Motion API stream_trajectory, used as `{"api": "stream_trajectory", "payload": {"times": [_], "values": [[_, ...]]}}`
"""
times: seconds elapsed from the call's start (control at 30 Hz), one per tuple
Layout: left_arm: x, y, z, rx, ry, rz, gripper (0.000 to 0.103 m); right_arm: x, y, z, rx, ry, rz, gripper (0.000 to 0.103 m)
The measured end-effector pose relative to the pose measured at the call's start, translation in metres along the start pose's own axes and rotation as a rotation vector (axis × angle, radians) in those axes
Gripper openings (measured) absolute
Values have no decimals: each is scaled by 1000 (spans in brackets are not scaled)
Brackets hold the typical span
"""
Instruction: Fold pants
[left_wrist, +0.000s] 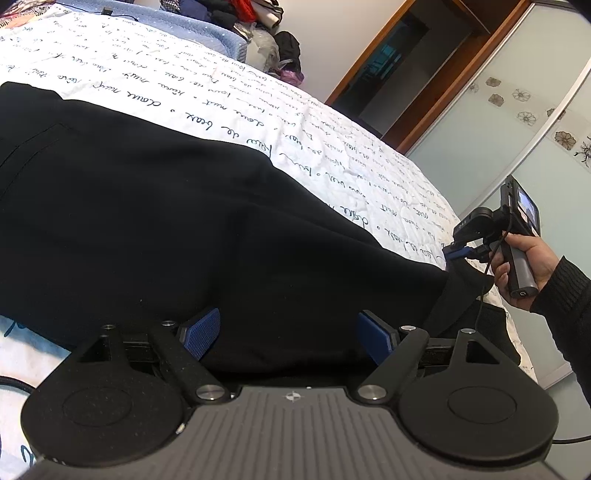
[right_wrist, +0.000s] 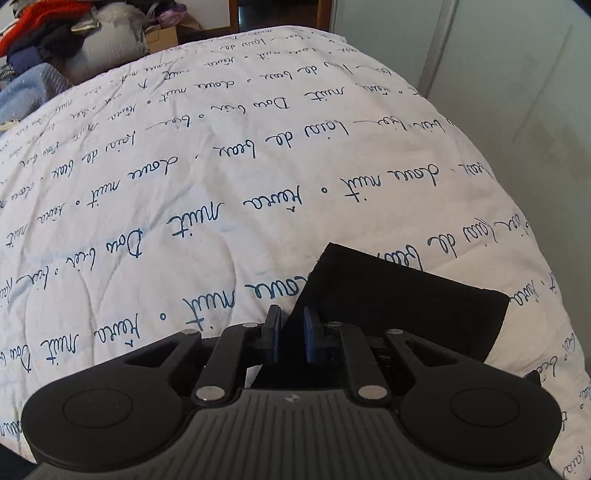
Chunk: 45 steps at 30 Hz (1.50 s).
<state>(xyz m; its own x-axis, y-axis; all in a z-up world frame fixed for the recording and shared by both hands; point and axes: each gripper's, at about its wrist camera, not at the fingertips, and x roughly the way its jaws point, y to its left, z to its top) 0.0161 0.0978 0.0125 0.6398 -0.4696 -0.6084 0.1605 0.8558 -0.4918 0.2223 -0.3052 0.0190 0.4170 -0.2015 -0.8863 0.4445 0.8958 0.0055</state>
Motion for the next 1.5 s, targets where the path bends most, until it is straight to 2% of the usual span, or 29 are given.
{"api": "stream_trajectory", "payload": {"times": [0.17, 0.27, 0.4, 0.47, 0.53, 0.6, 0.67, 0.73, 0.77, 0.8, 0.87, 0.93, 1.03, 1.13, 1.23, 1.3, 1.4, 1.5], "values": [[-1, 2, 0, -1, -2, -6, 84, -2, -3, 4, -13, 3, -7, 14], [-1, 2, 0, 1, -2, -6, 84, -3, -2, 5, -41, 11, -10, 24], [-1, 2, 0, -1, -2, -5, 84, -6, -6, 5, -34, 7, -2, 26], [-1, 2, 0, 0, -2, -5, 84, -5, -8, 6, -29, 8, -11, 35], [-1, 2, 0, -1, -3, -6, 84, -4, -7, 6, -51, 2, -46, 60], [-1, 2, 0, -1, -5, -6, 84, 0, -4, 5, -80, 10, -55, 69], [-1, 2, 0, 0, -3, -5, 84, 4, -6, 4, -55, 22, -25, 68], [-2, 3, 1, -1, -1, -6, 84, 8, -6, 4, -47, 29, -31, 65], [-2, 3, 1, -4, 0, -8, 84, 9, -7, 4, -44, 28, -34, 59], [-2, 4, 1, -6, 0, -10, 84, 11, -8, 5, -33, 30, -38, 44], [-3, 4, 1, -10, -4, -12, 84, 10, -10, 7, -20, 31, -47, 28], [-2, 4, 0, -9, -7, -8, 84, 10, -13, 9, -5, 39, -31, 20], [-3, 3, 0, -7, -6, -3, 85, 7, -27, 11, 84, 36, 29, 7], [-4, 4, 2, -34, 3, -9, 86, -2, -53, 10, 217, 5, 143, 5], [-6, 8, 6, -83, 9, -19, 87, -22, -80, 0, 302, -65, 256, 4], [-8, 9, 7, -104, 8, -20, 88, -39, -100, -12, 354, -106, 356, 4], [-10, 4, 9, -119, 10, -22, 90, -61, -130, -36, 427, -137, 461, 4], [-11, -7, 11, -120, 34, -72, 90, -85, -158, -61, 480, -180, 531, 4]]}}
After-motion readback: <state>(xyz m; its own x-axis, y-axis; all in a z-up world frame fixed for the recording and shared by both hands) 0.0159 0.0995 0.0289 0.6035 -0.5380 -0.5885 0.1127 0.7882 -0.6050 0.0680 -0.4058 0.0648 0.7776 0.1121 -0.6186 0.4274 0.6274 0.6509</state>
